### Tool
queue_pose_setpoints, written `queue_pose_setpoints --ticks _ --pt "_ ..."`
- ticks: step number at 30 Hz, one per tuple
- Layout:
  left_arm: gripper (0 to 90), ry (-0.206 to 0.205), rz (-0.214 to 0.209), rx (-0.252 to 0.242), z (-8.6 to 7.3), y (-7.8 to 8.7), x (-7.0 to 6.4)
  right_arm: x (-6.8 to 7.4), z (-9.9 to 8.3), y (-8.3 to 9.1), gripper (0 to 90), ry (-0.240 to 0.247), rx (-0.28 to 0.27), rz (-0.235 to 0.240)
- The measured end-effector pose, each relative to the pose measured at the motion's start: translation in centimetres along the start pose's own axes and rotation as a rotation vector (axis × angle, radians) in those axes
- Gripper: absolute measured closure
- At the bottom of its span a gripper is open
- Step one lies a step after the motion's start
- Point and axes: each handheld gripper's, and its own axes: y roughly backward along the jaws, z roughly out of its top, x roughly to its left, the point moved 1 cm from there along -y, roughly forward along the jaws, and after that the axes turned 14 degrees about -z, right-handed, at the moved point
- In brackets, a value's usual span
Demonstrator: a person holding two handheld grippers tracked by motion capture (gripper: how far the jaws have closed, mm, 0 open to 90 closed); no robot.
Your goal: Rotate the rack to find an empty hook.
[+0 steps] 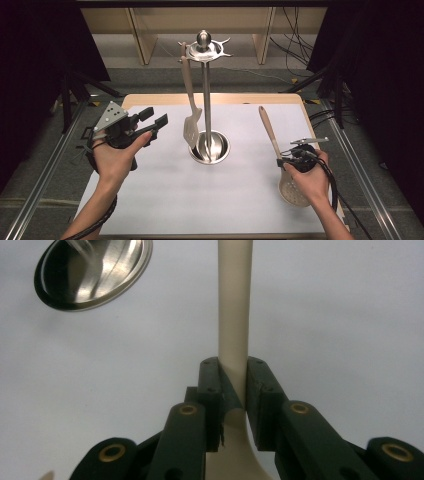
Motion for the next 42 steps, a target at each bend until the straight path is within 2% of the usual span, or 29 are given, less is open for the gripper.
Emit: queue_pose_setpoints --ticks 1,2,5,7,9,14,15,18,19,20,23,24,25,27,29,31,32,33,34,35,36,40,41,42 --pt "43.3 -0.002 0.000 0.000 0.0 0.0 0.0 0.0 0.0 0.1 79.4 0.012 -0.024 -0.004" --pt "43.3 -0.003 -0.001 0.001 0.0 0.0 0.0 0.2 0.0 0.3 79.4 -0.010 -0.015 -0.007" --pt "43.3 -0.003 0.000 0.003 -0.1 0.0 0.0 0.5 -0.1 1.0 79.4 -0.022 -0.034 0.005" --pt "43.4 -0.003 0.000 0.003 -0.1 0.0 0.0 0.4 -0.1 1.1 79.4 -0.010 -0.049 0.000" --pt "43.4 -0.004 0.000 0.002 -0.1 0.0 -0.1 0.9 0.0 1.5 79.4 -0.046 -0.058 0.019" --pt "43.4 -0.007 -0.005 0.001 0.0 0.0 -0.1 0.9 -0.1 1.9 79.4 -0.066 -0.103 0.021" --pt "43.4 -0.008 -0.006 0.001 0.0 0.0 -0.1 0.6 -0.1 1.7 79.4 -0.040 -0.134 0.029" --pt "43.4 -0.009 -0.008 0.002 -0.1 0.0 -0.2 0.5 -0.1 1.9 79.4 -0.059 -0.151 0.040" --pt "43.4 -0.010 -0.009 0.002 -0.2 0.0 -0.2 0.4 -0.1 1.9 79.4 -0.057 -0.157 0.019" --pt "43.4 -0.011 -0.009 0.004 -0.2 0.0 -0.2 0.4 0.0 2.0 79.4 -0.059 -0.149 0.020" --pt "43.4 -0.008 -0.010 0.006 -0.4 -0.1 -0.2 0.2 0.0 2.2 79.4 -0.067 -0.172 0.040" --pt "43.3 -0.007 -0.011 0.008 -0.4 -0.1 -0.2 0.2 0.1 2.2 79.4 -0.070 -0.196 0.041" --pt "43.4 -0.008 -0.010 0.010 -0.5 -0.1 -0.2 0.2 0.1 2.3 79.4 -0.069 -0.195 0.030" --pt "43.4 -0.009 -0.013 0.014 -0.6 -0.2 -0.3 0.1 0.1 2.3 79.4 -0.069 -0.221 0.041" --pt "43.4 -0.009 -0.015 0.018 -0.7 -0.3 -0.4 0.1 0.1 2.5 79.4 -0.058 -0.234 0.019" --pt "43.6 -0.009 -0.017 0.014 -0.8 -0.4 -0.5 0.1 0.0 2.4 79.4 -0.058 -0.265 0.037" --pt "43.7 -0.011 -0.020 0.014 -0.8 -0.4 -0.6 0.4 -0.2 2.7 79.4 -0.090 -0.255 0.050" --pt "43.8 -0.013 -0.022 0.014 -0.8 -0.5 -0.7 0.4 -0.3 2.7 79.4 -0.089 -0.266 0.048" --pt "43.9 -0.017 -0.024 0.011 -0.8 -0.5 -0.8 0.2 -0.3 2.6 79.4 -0.055 -0.285 0.039" --pt "43.9 -0.021 -0.027 0.010 -0.7 -0.6 -0.9 0.5 -0.4 2.8 79.4 -0.089 -0.272 0.052" --pt "44.0 -0.026 -0.030 0.012 -0.7 -0.7 -1.1 0.3 -0.4 2.6 79.4 -0.052 -0.314 0.060" --pt "46.0 -0.029 -0.056 0.011 -0.8 -1.1 -1.4 0.7 -0.6 2.9 79.4 -0.059 -0.348 0.069" --pt "46.1 -0.030 -0.057 0.014 -0.8 -1.1 -1.4 1.1 -0.8 3.2 79.4 -0.093 -0.326 0.073" --pt "46.1 -0.032 -0.057 0.013 -0.8 -1.2 -1.4 1.0 -0.8 3.2 79.4 -0.073 -0.330 0.061"
